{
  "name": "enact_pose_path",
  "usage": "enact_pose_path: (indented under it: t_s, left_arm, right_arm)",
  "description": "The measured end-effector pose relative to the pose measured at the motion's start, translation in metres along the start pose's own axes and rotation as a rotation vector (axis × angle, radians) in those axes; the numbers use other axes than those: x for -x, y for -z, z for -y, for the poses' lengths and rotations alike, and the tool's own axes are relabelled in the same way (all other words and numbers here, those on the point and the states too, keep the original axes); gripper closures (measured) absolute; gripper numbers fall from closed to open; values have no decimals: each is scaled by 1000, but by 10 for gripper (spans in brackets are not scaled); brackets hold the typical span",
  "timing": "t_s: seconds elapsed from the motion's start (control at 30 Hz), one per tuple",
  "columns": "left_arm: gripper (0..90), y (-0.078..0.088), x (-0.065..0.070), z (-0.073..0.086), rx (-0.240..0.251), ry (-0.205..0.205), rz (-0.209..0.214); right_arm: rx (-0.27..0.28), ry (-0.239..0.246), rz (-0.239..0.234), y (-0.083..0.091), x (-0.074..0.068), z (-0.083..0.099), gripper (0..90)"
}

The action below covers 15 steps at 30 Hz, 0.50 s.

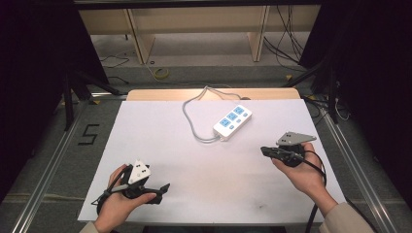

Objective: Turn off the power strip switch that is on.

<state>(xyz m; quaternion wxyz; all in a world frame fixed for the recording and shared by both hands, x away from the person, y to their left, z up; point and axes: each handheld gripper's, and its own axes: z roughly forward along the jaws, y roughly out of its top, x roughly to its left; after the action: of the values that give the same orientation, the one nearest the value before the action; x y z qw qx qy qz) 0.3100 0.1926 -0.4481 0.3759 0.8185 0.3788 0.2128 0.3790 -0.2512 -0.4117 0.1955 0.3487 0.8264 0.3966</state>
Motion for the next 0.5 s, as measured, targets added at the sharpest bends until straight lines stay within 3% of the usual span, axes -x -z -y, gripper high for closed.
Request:
enact_pose_path:
  t_s: [0.5]
  left_arm:
    - [74,0,0,0,2,-1,-5]
  right_arm:
    - [-8,-2,40,-17,12,-18,900]
